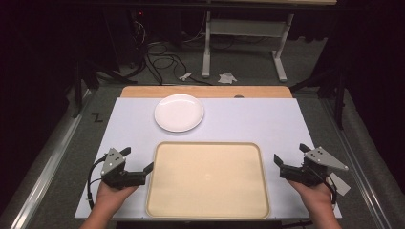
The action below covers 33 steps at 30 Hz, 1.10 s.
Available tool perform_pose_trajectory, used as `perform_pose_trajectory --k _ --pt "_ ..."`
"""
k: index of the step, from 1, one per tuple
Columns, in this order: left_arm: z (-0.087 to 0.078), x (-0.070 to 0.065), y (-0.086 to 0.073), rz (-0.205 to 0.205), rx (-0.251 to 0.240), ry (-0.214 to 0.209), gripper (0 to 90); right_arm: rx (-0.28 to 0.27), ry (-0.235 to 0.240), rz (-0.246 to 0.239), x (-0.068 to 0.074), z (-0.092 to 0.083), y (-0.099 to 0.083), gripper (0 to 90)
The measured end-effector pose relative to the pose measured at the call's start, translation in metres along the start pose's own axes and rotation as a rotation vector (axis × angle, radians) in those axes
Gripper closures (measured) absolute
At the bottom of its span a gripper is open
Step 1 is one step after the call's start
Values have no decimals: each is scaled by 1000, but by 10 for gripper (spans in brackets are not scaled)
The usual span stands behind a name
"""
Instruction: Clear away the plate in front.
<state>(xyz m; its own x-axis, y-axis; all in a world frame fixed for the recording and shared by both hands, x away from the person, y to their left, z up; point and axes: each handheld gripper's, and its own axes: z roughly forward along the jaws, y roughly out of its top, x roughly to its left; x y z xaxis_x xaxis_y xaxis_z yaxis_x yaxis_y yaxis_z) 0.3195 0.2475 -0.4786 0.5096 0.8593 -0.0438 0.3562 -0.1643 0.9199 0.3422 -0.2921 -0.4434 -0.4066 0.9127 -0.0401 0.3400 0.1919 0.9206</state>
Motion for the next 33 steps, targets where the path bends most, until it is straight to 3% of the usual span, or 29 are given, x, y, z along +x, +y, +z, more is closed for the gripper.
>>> perform_pose_trajectory --k 3,4,5,7,12,13,14,17,20,27,29,30,33 --pt "6 -2 5 34 14 4 6 -16 -19 18 0 1 -7 26" --pt "12 -2 12 44 33 2 22 -13 -2 56 -1 4 -17 34" --pt "17 -2 17 51 48 4 29 6 18 60 -1 5 -19 33" --pt "20 -2 19 57 56 7 37 14 14 33 -1 4 -20 34" --pt "46 0 38 149 132 24 57 0 15 45 -8 1 -23 36" --pt "46 0 38 149 132 24 63 0 15 45 -8 1 -23 36" --pt "55 1 42 182 152 26 70 -1 15 50 -10 2 -23 41" --pt "64 1 44 216 165 26 96 3 22 63 -12 3 -24 42" --pt "87 0 46 288 215 28 111 2 24 59 -13 3 -24 42" --pt "115 -3 54 363 261 24 157 -4 31 55 -12 2 -23 45" --pt "124 -4 57 400 289 25 159 -2 33 55 -13 3 -24 47" --pt "133 -5 60 446 328 34 173 -1 34 61 -12 4 -24 47" --pt "143 -6 65 488 358 37 203 0 37 59 -13 4 -24 49"
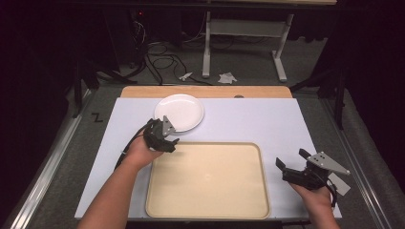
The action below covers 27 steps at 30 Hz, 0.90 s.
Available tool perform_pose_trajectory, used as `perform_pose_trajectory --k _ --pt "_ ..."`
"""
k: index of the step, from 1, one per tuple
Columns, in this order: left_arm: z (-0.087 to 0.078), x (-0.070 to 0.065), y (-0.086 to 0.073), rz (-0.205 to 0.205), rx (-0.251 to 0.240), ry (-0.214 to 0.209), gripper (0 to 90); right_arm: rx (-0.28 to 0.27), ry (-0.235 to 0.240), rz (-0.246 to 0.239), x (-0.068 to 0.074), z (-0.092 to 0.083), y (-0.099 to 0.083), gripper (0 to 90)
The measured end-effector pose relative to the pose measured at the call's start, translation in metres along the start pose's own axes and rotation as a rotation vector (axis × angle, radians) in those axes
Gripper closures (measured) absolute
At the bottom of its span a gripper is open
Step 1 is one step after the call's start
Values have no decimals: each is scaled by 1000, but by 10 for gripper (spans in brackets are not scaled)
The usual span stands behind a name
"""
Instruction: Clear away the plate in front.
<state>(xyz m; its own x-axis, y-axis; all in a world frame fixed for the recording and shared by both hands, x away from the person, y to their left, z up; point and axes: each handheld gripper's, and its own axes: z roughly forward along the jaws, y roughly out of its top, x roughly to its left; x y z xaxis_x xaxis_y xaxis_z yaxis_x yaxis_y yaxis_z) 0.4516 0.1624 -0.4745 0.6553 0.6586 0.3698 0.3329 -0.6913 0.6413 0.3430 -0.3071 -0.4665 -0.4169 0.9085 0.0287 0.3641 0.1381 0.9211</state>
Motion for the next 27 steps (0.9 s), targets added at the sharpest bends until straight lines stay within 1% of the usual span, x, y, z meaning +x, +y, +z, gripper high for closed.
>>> perform_pose_trajectory --k 1,2,3,4,5,6,7,8,9,10,11,12,13,14,15,16,19,20,21,22,23,24,25,27 --pt "2 0 3 20 11 3 208 2 1 2 0 0 0 49" --pt "2 0 3 20 11 3 217 2 1 2 0 0 0 49" --pt "7 1 8 66 36 8 227 2 2 -1 -1 0 0 51" --pt "7 1 8 66 36 8 231 2 2 -1 -1 0 0 51" --pt "10 1 10 91 46 15 231 1 2 2 -1 0 0 51" --pt "13 0 12 137 65 25 240 2 2 4 -1 0 -1 52" --pt "18 -2 15 208 96 42 251 7 2 4 -2 1 -1 54" --pt "18 -2 15 208 96 42 260 7 2 4 -2 1 -1 54" --pt "20 -2 17 221 105 48 267 10 2 5 -2 1 -1 54" --pt "25 -2 20 252 125 59 275 11 2 4 -2 1 -1 54" --pt "25 -2 20 252 125 59 287 11 2 4 -2 1 -1 54" --pt "27 -4 21 280 135 71 287 11 0 5 -2 2 -1 55" --pt "33 -9 23 356 150 104 308 10 0 4 -2 2 -1 56" --pt "33 -9 23 356 150 104 318 10 0 4 -2 2 -1 56" --pt "37 -11 25 397 178 103 341 10 -3 6 -2 2 -1 58" --pt "39 -13 26 412 187 108 349 9 -1 7 -2 1 -1 58" --pt "45 -17 27 442 203 102 400 9 -5 11 -3 1 -1 59" --pt "45 -17 27 442 203 102 412 9 -5 11 -3 1 -1 59" --pt "49 -19 27 457 216 101 426 10 -4 13 -4 1 -1 61" --pt "49 -19 27 457 216 101 441 10 -4 13 -4 1 -1 61" --pt "53 -20 27 473 227 101 465 11 -5 13 -4 1 -1 62" --pt "53 -20 27 473 227 101 476 11 -5 13 -4 1 -1 62" --pt "55 -19 27 486 243 101 476 11 -4 12 -4 2 -1 63" --pt "60 -18 27 501 268 105 516 11 -3 15 -4 2 -1 63"
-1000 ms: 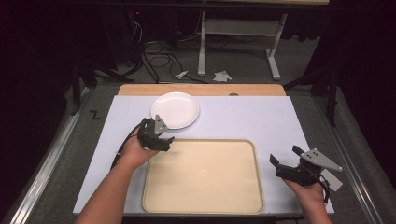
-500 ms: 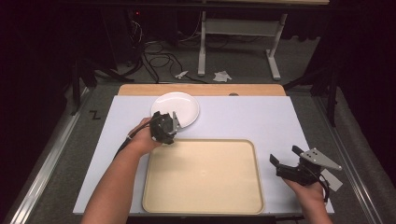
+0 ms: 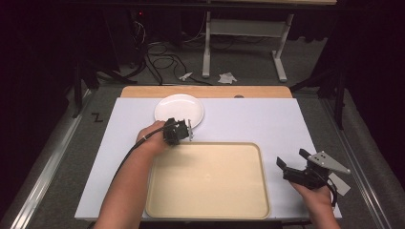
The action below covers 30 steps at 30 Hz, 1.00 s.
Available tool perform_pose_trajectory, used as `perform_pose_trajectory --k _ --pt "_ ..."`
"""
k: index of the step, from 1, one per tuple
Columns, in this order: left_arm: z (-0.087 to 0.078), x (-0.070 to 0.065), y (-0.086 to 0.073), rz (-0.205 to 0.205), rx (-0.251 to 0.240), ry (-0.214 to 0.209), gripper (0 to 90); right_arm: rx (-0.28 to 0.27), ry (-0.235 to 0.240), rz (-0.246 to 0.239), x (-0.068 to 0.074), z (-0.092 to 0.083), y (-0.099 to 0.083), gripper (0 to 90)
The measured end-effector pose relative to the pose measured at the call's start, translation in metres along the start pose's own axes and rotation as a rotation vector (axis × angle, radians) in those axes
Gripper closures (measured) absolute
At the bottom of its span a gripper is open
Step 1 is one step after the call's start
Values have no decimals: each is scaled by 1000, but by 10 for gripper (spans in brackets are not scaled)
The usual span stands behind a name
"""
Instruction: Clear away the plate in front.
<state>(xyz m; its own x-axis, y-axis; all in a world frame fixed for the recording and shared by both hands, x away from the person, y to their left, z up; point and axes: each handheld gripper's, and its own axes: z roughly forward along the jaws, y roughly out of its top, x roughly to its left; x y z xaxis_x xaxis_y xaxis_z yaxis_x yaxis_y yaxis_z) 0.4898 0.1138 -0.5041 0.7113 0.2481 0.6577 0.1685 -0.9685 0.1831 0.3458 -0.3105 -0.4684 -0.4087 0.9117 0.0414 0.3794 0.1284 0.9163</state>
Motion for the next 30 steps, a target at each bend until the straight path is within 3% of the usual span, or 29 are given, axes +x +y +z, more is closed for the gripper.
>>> perform_pose_trajectory --k 3,5,6,15,22,24,30 --pt "4 -1 2 42 35 1 579 -2 1 6 0 0 0 66" --pt "6 -2 3 41 32 -1 603 -1 0 8 -1 0 0 68" --pt "7 -2 4 60 44 8 612 3 -2 5 -1 0 -1 71" --pt "11 -7 9 81 57 48 684 -5 4 37 -5 -1 -1 74" --pt "13 -7 8 88 53 26 756 -9 10 51 -7 -2 -1 75" --pt "13 -9 10 104 58 44 788 -12 14 51 -7 -2 -1 75" --pt "10 -10 13 92 41 72 811 -20 19 71 -9 -2 -1 75"
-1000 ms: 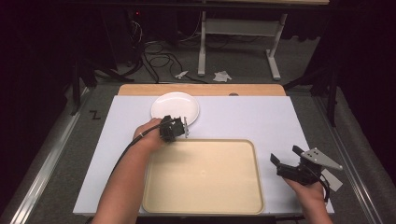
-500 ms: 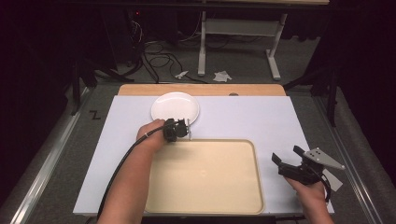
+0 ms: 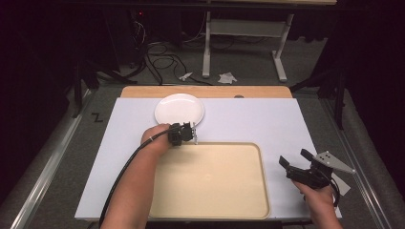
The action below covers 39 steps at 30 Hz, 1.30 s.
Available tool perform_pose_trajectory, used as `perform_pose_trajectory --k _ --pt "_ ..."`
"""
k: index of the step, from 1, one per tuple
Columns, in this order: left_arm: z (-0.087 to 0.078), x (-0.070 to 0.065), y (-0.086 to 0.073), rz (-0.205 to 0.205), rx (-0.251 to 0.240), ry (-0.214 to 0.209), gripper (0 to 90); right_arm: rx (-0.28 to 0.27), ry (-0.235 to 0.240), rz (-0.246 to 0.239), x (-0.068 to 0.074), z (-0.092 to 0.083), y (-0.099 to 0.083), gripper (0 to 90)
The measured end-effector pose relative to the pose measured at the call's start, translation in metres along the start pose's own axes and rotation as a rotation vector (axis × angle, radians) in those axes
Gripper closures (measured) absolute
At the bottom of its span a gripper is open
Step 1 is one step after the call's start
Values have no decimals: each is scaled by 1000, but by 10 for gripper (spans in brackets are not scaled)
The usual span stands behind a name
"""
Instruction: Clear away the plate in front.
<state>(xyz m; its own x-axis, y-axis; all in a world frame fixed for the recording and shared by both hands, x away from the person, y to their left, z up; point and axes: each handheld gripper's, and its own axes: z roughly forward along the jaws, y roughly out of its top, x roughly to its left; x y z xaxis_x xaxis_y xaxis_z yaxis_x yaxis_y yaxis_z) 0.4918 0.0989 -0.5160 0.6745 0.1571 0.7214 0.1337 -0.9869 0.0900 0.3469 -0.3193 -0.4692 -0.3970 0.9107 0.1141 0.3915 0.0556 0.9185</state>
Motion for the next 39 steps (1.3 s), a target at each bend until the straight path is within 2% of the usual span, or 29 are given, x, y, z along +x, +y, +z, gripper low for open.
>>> perform_pose_trajectory --k 3,4,6,9,11,14,18,21,22,30,36,39 --pt "-4 2 1 14 -2 26 829 -3 -2 3 0 0 0 75" --pt "-4 2 0 4 -12 30 834 -3 -1 2 -1 0 0 75" --pt "-7 4 0 23 -4 44 844 0 -1 5 -1 1 0 75" --pt "-10 6 -1 -9 -31 79 864 -1 2 5 -1 0 0 75" --pt "-12 9 -2 -23 -27 76 869 -1 0 14 -1 -1 0 75" --pt "-15 10 -4 1 -9 93 868 -1 -4 29 -1 -1 0 75" --pt "-14 6 -4 13 16 111 868 -3 -2 26 -2 -1 0 75" --pt "-15 6 -4 6 20 127 869 -3 -3 27 -2 -1 0 75" --pt "-18 8 -4 -8 10 136 869 -3 -4 33 -3 -1 0 75" --pt "-34 10 -5 -10 -39 127 869 0 -3 33 -4 0 -1 75" --pt "-57 2 -8 4 -80 132 868 3 -5 35 -3 0 -1 76" --pt "-63 -2 -11 8 -96 127 868 3 -6 34 -3 0 -1 76"
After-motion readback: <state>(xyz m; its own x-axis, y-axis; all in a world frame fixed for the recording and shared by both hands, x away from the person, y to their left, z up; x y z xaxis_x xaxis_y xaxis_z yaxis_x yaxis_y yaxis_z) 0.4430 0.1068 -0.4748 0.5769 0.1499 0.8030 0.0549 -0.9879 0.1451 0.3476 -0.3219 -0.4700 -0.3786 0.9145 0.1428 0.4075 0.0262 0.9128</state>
